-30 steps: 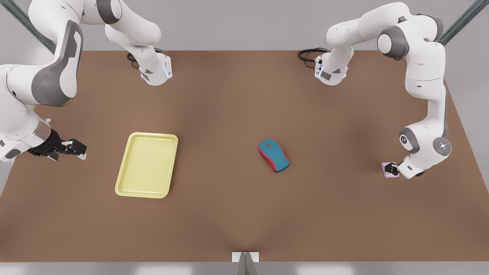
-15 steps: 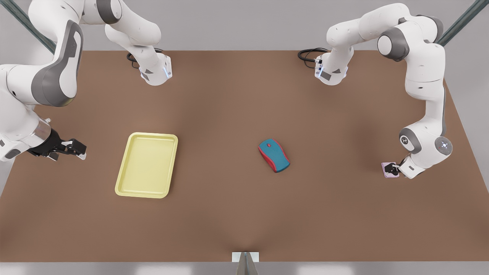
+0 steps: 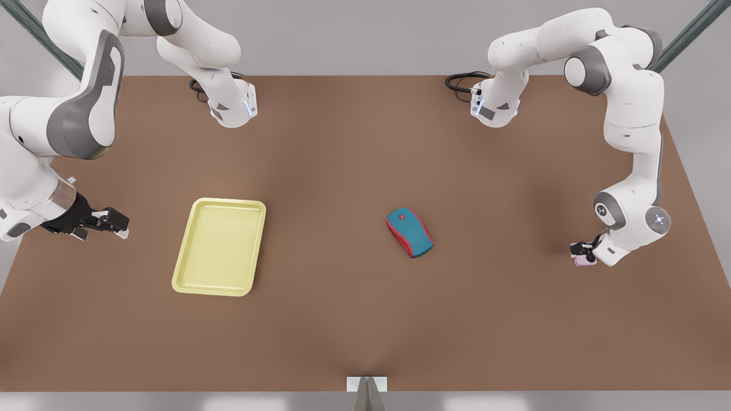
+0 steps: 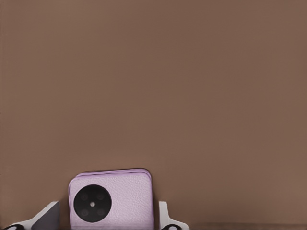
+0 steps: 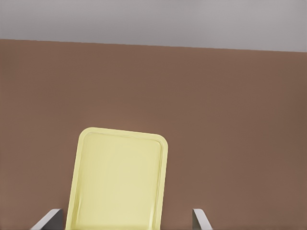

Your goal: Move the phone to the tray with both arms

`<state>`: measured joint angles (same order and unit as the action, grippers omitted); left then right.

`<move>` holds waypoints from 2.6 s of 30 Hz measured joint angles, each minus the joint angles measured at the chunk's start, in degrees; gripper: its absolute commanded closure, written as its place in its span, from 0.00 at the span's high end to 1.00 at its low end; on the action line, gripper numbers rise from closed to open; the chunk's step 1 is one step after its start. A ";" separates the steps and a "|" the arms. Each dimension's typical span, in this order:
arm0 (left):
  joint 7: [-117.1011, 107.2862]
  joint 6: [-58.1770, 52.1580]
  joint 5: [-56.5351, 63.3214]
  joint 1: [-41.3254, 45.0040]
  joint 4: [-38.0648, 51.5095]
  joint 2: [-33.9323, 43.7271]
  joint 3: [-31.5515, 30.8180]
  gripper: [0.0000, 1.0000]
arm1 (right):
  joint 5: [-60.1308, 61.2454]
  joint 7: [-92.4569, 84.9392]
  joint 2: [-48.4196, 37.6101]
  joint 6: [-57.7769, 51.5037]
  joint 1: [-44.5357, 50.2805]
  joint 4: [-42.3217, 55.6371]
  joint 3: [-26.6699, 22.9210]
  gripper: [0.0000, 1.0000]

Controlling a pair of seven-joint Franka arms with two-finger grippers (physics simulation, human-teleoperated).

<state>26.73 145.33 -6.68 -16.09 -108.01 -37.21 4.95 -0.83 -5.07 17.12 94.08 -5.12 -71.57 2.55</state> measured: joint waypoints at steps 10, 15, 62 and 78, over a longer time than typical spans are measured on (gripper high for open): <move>-1.15 -0.61 0.03 0.01 -0.29 -0.19 0.12 0.84 | 0.00 0.00 0.00 -0.01 0.02 0.02 0.00 1.00; -1.56 -0.89 0.02 0.22 -0.22 0.50 0.13 0.84 | 0.00 0.00 0.03 0.00 0.02 0.04 0.00 1.00; -34.24 -23.96 0.85 49.12 33.28 -4.89 -0.30 0.80 | 0.15 0.01 0.31 0.23 -0.05 0.03 0.04 1.00; -56.52 -13.35 2.50 62.22 54.54 -26.99 -5.45 0.81 | 1.51 -0.08 0.51 -1.36 -0.31 0.01 -0.07 1.00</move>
<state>-29.79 131.98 -4.18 46.13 -53.46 -64.20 -0.49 0.68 -5.14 17.63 92.72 -5.43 -71.55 2.48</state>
